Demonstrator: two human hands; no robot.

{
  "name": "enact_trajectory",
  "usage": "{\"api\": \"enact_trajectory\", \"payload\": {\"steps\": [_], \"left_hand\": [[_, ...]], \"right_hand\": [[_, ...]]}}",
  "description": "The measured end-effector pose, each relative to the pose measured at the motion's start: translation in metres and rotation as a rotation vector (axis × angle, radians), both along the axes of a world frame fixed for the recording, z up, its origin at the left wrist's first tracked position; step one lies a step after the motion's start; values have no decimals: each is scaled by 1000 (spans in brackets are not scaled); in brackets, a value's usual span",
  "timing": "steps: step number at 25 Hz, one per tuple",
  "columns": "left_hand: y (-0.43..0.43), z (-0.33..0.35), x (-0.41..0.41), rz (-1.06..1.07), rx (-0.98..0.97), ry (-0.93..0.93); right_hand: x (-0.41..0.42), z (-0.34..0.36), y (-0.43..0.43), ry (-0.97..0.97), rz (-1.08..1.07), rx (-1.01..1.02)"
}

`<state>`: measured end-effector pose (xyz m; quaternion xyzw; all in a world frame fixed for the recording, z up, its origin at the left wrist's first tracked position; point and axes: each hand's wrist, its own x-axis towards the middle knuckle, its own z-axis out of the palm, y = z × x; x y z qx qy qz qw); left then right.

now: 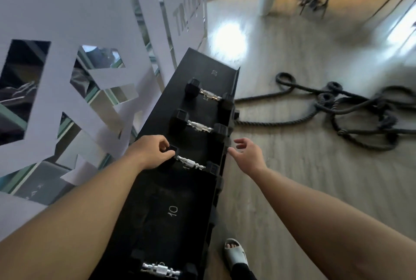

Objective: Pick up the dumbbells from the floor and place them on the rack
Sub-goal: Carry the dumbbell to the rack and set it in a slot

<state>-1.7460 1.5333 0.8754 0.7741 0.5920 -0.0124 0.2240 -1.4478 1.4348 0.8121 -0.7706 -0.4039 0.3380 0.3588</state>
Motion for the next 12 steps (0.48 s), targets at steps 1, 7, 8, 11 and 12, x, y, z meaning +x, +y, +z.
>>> {"api": "enact_trajectory", "payload": {"steps": [1,7,8,11,12], "left_hand": [[-7,15,4,-16,24,-35],[-61,88,82,-185,130,-156],[-72,96,102,-235,133,-160],[-98,115,160,-377,147,-160],[-107,121,182,-430,159,-162]], "right_hand": [[6,15,-15,-3,-18,24],[55,90,-105,-81,-135,147],[66,101,-121,-103,-150,157],[105,129,-166,-179,-193,162],[120,137,-184,-207,-221,159]]}}
